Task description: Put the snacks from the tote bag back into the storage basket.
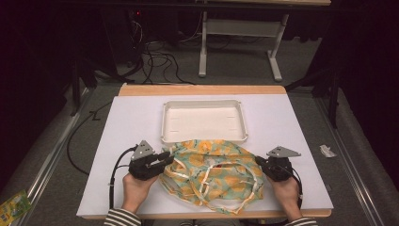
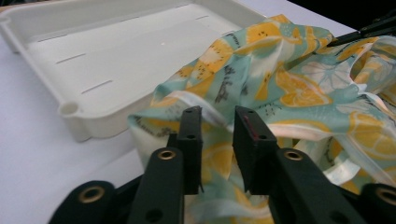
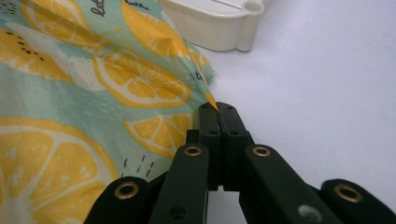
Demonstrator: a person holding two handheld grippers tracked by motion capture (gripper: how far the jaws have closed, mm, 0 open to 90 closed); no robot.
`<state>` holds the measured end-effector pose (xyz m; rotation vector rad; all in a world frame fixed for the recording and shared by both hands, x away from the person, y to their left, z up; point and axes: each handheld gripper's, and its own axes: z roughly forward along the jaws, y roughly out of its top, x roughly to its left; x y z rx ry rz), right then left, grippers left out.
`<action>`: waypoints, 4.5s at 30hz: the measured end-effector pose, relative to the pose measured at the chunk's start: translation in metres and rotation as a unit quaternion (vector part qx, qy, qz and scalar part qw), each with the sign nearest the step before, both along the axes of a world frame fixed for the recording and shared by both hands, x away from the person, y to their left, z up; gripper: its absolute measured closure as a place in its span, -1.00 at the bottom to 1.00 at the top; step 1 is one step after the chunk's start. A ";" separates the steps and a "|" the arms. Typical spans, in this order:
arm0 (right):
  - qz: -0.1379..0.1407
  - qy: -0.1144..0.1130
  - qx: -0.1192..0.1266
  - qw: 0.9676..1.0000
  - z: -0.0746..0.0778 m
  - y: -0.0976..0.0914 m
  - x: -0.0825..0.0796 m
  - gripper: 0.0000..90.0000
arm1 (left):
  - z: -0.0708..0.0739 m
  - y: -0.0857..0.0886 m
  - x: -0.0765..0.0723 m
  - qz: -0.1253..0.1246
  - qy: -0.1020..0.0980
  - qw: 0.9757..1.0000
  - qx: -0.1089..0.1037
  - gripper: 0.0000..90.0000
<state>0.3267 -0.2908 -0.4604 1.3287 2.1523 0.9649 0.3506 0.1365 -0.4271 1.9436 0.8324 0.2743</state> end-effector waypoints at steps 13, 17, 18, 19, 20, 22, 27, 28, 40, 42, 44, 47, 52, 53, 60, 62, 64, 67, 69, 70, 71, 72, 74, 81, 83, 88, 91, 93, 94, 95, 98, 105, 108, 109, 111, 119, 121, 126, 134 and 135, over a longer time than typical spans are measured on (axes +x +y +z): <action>0.009 -0.019 0.008 1.000 0.012 0.001 -0.012 0.60 | 0.009 -0.019 0.019 -0.021 0.002 1.000 -0.010 1.00; 0.027 -0.046 0.021 0.998 0.031 0.001 -0.027 0.53 | 0.013 -0.024 0.018 -0.025 -0.006 1.000 -0.008 1.00; 0.035 -0.051 0.023 0.998 0.037 0.003 -0.032 0.53 | 0.014 -0.025 0.018 -0.027 -0.007 1.000 -0.007 1.00; 0.039 -0.054 0.025 0.997 0.040 0.004 -0.035 0.52 | 0.014 -0.026 0.019 -0.028 -0.007 1.000 -0.008 1.00; 0.039 -0.054 0.025 0.997 0.040 0.004 -0.035 0.52 | 0.015 -0.027 0.019 -0.029 -0.008 1.000 -0.006 1.00; 0.059 -0.064 0.027 0.996 0.047 0.010 -0.043 0.51 | 0.015 -0.029 0.019 -0.029 -0.008 1.000 -0.007 1.00; 0.107 -0.062 0.041 0.991 0.055 0.029 -0.049 0.33 | 0.016 -0.030 0.019 -0.031 -0.009 0.999 -0.008 1.00; 0.115 -0.065 0.038 0.990 0.055 0.032 -0.049 0.31 | 0.016 -0.030 0.019 -0.031 -0.009 0.999 -0.008 1.00; 0.122 -0.044 -0.002 0.992 0.045 0.046 -0.026 1.00 | 0.021 -0.029 0.018 -0.032 -0.020 0.999 -0.012 1.00; 0.114 -0.046 0.001 0.992 0.046 0.042 -0.024 1.00 | 0.022 -0.030 0.018 -0.032 -0.021 0.999 -0.013 1.00; 0.106 -0.048 0.010 0.993 0.046 0.036 -0.021 1.00 | 0.022 -0.030 0.018 -0.031 -0.021 0.999 -0.008 1.00; 0.088 -0.045 0.019 0.995 0.046 0.027 -0.019 1.00 | 0.021 -0.030 0.018 -0.028 -0.024 0.999 -0.005 1.00; 0.055 -0.037 0.026 0.997 0.041 0.012 -0.009 1.00 | 0.021 -0.031 0.017 -0.030 -0.027 0.999 0.001 1.00; 0.043 -0.033 0.029 0.998 0.038 0.007 -0.005 1.00 | 0.021 -0.031 0.017 -0.029 -0.028 0.999 0.003 1.00; 0.020 -0.009 0.026 0.999 0.025 -0.004 0.008 1.00 | 0.021 -0.030 0.014 -0.033 -0.026 0.999 0.011 0.97; 0.013 -0.002 0.023 1.000 0.021 -0.006 0.011 1.00 | 0.020 -0.030 0.013 -0.033 -0.023 0.999 0.011 0.85; 0.009 0.004 0.020 1.000 0.018 -0.008 0.013 1.00 | 0.018 -0.029 0.012 -0.031 -0.024 0.999 0.011 0.79; -0.004 0.011 0.012 1.000 0.013 -0.011 0.019 1.00 | 0.015 -0.025 0.011 -0.020 -0.022 1.000 0.005 0.56; -0.006 0.013 0.010 1.000 0.012 -0.012 0.020 1.00 | 0.014 -0.022 0.009 -0.015 -0.019 1.000 0.004 0.48; -0.009 0.016 0.009 1.000 0.011 -0.012 0.021 1.00 | 0.013 -0.021 0.008 -0.014 -0.017 1.000 0.004 0.48; -0.011 0.019 0.003 1.000 0.009 -0.013 0.024 1.00 | 0.012 -0.020 0.008 -0.012 -0.017 1.000 0.005 0.43; -0.011 0.019 0.003 1.000 0.009 -0.013 0.024 1.00 | 0.011 -0.019 0.007 -0.008 -0.016 1.000 0.006 0.43; -0.016 0.020 0.000 1.000 0.007 -0.015 0.028 1.00 | 0.008 -0.017 0.007 0.000 -0.012 1.000 0.003 0.37; -0.028 0.029 -0.009 0.999 0.000 -0.014 0.036 1.00 | -0.004 -0.017 0.006 0.013 0.003 1.000 0.001 0.13; -0.025 0.028 -0.013 0.999 0.000 -0.012 0.035 1.00 | -0.007 -0.019 0.007 0.009 0.009 1.000 0.005 0.12; -0.015 0.023 -0.021 0.999 0.003 -0.008 0.030 1.00 | -0.012 -0.027 0.009 -0.017 0.017 1.000 0.011 0.56; -0.012 0.028 -0.022 0.999 0.003 -0.007 0.029 0.97 | -0.016 -0.032 0.009 -0.030 0.018 0.999 0.018 0.89; -0.008 0.029 -0.022 0.999 0.002 -0.006 0.029 0.87 | -0.016 -0.033 0.009 -0.034 0.021 0.999 0.016 0.97; -0.009 0.030 -0.022 0.999 0.002 -0.006 0.029 0.78 | -0.016 -0.033 0.009 -0.035 0.022 0.999 0.015 0.98; -0.009 0.028 -0.023 0.999 0.002 -0.005 0.028 0.71 | -0.015 -0.033 0.009 -0.035 0.021 0.999 0.015 0.99; -0.012 0.022 -0.018 1.000 0.004 -0.007 0.025 0.38 | -0.013 -0.031 0.008 -0.037 0.020 0.999 0.017 1.00; -0.002 -0.013 -0.004 1.000 0.020 -0.010 0.004 0.12 | -0.010 -0.028 0.006 -0.035 0.015 0.999 0.013 1.00; 0.009 -0.031 -0.002 0.999 0.028 -0.010 -0.007 0.11 | -0.010 -0.028 0.007 -0.033 0.015 0.999 0.010 1.00; 0.018 -0.048 -0.003 0.999 0.034 -0.010 -0.015 0.11 | -0.011 -0.029 0.007 -0.033 0.015 0.999 0.009 1.00; 0.023 -0.054 -0.003 0.998 0.037 -0.009 -0.019 0.12 | -0.011 -0.029 0.007 -0.034 0.015 0.999 0.006 1.00; 0.075 -0.071 0.002 0.995 0.042 0.006 -0.050 0.23 | -0.010 -0.030 0.006 -0.033 0.014 0.999 0.002 1.00; 0.093 -0.068 0.000 0.993 0.040 0.013 -0.056 0.25 | -0.010 -0.029 0.006 -0.033 0.015 0.999 0.002 1.00; 0.114 -0.051 -0.004 0.992 0.031 0.022 -0.063 0.27 | -0.009 -0.029 0.006 -0.032 0.014 0.999 0.001 1.00; 0.145 -0.057 0.007 0.988 0.035 0.024 -0.079 0.31 | -0.009 -0.028 0.005 -0.031 0.012 0.999 0.002 1.00; 0.146 -0.057 0.005 0.988 0.035 0.024 -0.081 0.31 | -0.009 -0.029 0.005 -0.031 0.012 0.999 0.001 1.00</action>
